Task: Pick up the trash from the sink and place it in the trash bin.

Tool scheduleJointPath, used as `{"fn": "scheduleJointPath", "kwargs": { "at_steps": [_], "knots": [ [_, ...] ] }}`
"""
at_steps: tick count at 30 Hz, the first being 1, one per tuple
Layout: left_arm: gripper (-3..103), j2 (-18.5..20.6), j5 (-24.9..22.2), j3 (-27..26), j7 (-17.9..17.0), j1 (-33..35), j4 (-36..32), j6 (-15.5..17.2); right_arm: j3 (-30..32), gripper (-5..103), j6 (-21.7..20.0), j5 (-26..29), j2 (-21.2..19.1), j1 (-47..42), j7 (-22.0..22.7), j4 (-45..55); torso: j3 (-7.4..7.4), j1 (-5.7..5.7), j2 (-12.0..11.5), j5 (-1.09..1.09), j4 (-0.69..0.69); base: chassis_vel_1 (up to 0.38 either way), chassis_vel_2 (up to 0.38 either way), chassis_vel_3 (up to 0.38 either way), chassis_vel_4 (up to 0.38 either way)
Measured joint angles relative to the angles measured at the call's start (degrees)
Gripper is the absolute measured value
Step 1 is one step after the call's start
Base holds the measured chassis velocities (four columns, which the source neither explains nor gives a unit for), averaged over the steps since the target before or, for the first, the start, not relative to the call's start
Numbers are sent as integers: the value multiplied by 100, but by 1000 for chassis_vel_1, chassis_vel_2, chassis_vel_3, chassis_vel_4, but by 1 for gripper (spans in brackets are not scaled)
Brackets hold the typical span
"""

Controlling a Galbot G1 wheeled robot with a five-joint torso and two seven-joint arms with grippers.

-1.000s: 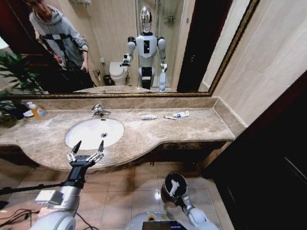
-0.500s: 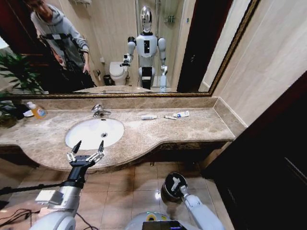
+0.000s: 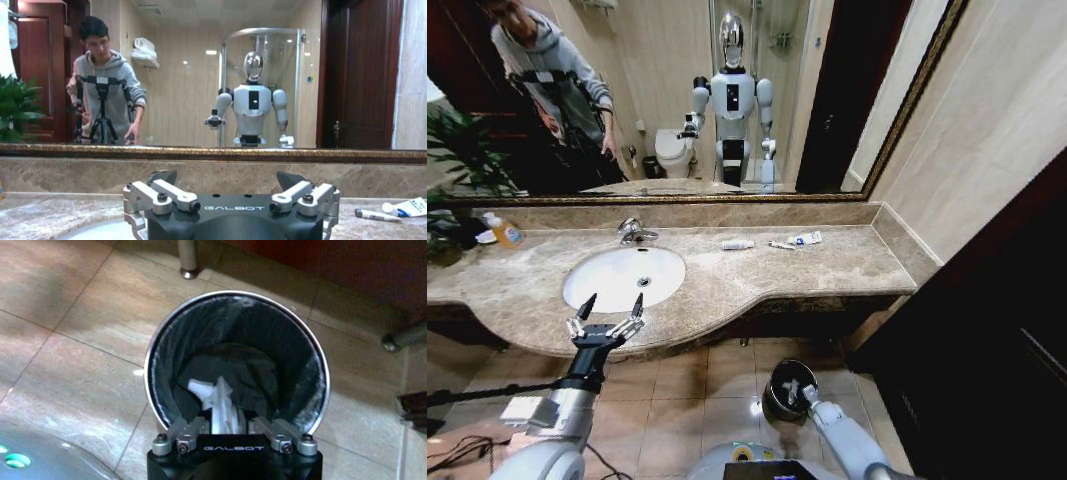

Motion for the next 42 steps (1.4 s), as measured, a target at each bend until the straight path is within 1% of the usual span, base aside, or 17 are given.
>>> {"fn": "scheduleJointPath", "kwargs": {
  "at_steps": [1,2,4,6,7,9,14,17,19,21,22,26,28,30,31,35,42],
  "knots": [
    [100,0,0,0,0,0,0,0,21,26,3,0,-1,-11,14,0,0,0,0,0,0,0,0,0,0],
    [100,0,0,0,0,0,0,0,36,37,6,0,-1,-20,28,2,0,0,0,1,0,0,0,0,0],
    [100,0,0,0,0,0,0,0,38,37,7,1,0,-21,32,4,0,0,0,1,0,0,0,0,0],
    [100,0,0,0,0,0,0,0,39,47,7,1,6,-20,35,11,0,0,0,1,0,0,0,0,0],
    [100,0,0,0,0,0,0,0,41,47,7,2,9,-20,36,21,0,0,0,1,0,0,0,0,0],
    [100,0,0,0,0,0,0,0,43,64,7,8,8,-39,35,94,0,0,0,1,0,0,0,0,0],
    [100,0,0,0,0,0,0,0,61,75,7,31,-14,-118,30,243,0,0,0,1,0,0,0,0,0],
    [100,0,0,0,0,0,0,0,116,90,7,72,-50,-270,26,508,0,0,0,1,0,0,0,0,0],
    [100,0,0,0,0,0,0,0,140,90,7,107,-65,-329,22,623,0,0,0,1,0,0,0,0,0],
    [100,0,0,0,0,0,0,0,219,98,135,198,-108,-536,19,1019,0,0,0,1,0,0,0,0,0],
    [100,0,0,0,0,0,0,0,219,98,135,198,-108,-536,19,1019,0,0,0,1,0,0,0,0,0],
    [100,0,0,0,0,0,0,0,350,100,838,203,-141,-784,40,1361,0,0,0,0,0,0,0,0,0],
    [100,0,0,0,0,0,0,0,492,100,1146,385,-150,-1162,285,1999,0,0,0,1,1,0,0,0,0],
    [100,0,0,0,-1,0,0,0,589,100,954,734,-182,-1691,523,3019,0,0,0,0,0,0,0,0,0],
    [100,0,0,0,-1,0,0,0,589,100,954,734,-182,-1691,523,3019,0,0,0,0,0,0,0,0,0],
    [100,0,0,0,0,0,0,0,831,100,493,909,-119,-2640,753,4750,-1,-1,0,0,0,0,0,0,0],
    [100,0,0,0,-1,0,0,0,961,100,151,1319,22,-3627,866,6658,-1,-1,0,0,1,0,0,0,0]
  ]
}}
